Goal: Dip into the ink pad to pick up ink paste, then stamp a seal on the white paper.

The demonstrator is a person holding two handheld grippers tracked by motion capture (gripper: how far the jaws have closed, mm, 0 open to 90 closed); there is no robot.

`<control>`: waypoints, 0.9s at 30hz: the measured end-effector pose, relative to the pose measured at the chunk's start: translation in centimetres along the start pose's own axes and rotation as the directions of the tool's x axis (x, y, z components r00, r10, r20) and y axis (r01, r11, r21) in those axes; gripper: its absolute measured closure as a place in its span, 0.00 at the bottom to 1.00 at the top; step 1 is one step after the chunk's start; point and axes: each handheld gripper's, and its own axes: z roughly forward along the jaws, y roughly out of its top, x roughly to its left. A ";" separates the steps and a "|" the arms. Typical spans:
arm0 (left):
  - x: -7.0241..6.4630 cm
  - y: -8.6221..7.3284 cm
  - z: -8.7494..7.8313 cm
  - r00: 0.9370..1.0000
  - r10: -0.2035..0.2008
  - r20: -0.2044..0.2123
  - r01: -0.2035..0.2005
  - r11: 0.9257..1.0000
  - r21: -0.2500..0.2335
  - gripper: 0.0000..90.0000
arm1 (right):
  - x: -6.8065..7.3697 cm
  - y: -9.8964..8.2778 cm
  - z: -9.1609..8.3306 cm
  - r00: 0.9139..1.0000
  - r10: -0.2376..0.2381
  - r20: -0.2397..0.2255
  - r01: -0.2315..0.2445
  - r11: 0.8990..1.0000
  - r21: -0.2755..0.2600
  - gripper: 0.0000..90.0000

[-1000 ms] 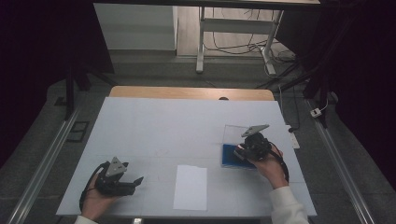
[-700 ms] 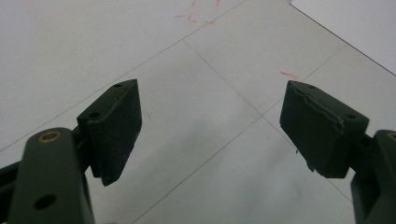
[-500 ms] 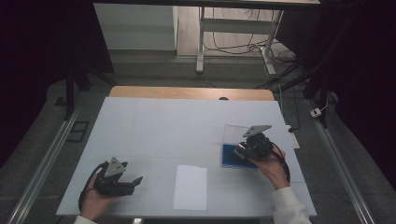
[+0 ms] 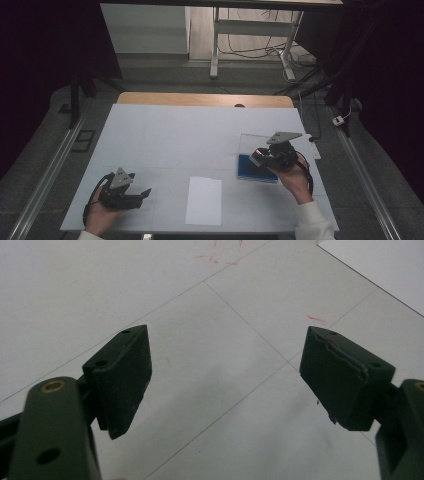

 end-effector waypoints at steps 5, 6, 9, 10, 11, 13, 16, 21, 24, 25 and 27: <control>-0.1 0.0 0.0 1.000 0.011 0.008 -0.011 1.000 -0.006 0.23 | 0.4 0.4 -0.6 1.000 0.006 -0.008 -0.006 1.000 -0.030 0.78; -0.1 0.0 0.0 1.000 0.014 0.006 -0.014 1.000 -0.004 0.23 | 0.5 0.4 -0.8 1.000 0.008 -0.017 -0.008 0.999 -0.034 0.78; -0.1 0.0 0.0 1.000 0.014 0.007 -0.014 1.000 -0.003 0.23 | 0.9 0.7 -1.3 0.999 0.009 -0.042 -0.012 0.998 -0.063 0.78; -0.1 0.0 0.0 1.000 0.014 0.007 -0.014 1.000 -0.003 0.23 | 1.0 0.9 -1.4 0.999 0.003 -0.046 -0.006 0.998 -0.069 0.78; -0.1 0.0 0.0 1.000 0.014 0.007 -0.014 1.000 -0.003 0.23 | 1.2 1.0 -1.6 0.999 0.001 -0.051 -0.004 0.997 -0.073 0.78; -0.1 0.1 0.1 1.000 0.014 0.007 -0.014 1.000 -0.002 0.23 | 1.5 1.2 -1.6 0.998 -0.012 -0.057 0.008 0.997 -0.076 0.78; -0.1 0.1 0.1 1.000 0.015 0.006 -0.015 1.000 -0.002 0.23 | 2.3 1.5 -1.5 0.996 -0.041 -0.081 0.035 0.997 -0.067 0.78; -0.2 0.1 0.2 1.000 0.018 0.007 -0.018 1.000 0.000 0.23 | 3.3 1.8 -1.2 0.992 -0.067 -0.106 0.062 0.997 -0.054 0.78; -0.2 0.1 0.2 1.000 0.017 0.007 -0.017 1.000 0.000 0.23 | 3.7 1.9 -0.9 0.990 -0.072 -0.118 0.066 0.997 -0.050 0.78; -0.2 0.1 0.2 1.000 0.017 0.007 -0.017 1.000 0.000 0.23 | 3.9 2.0 -0.9 0.989 -0.081 -0.121 0.075 0.996 -0.048 0.78; -0.2 0.2 0.2 1.000 0.018 0.007 -0.018 1.000 0.002 0.23 | 4.3 2.1 -0.8 0.987 -0.089 -0.136 0.083 0.995 -0.048 0.78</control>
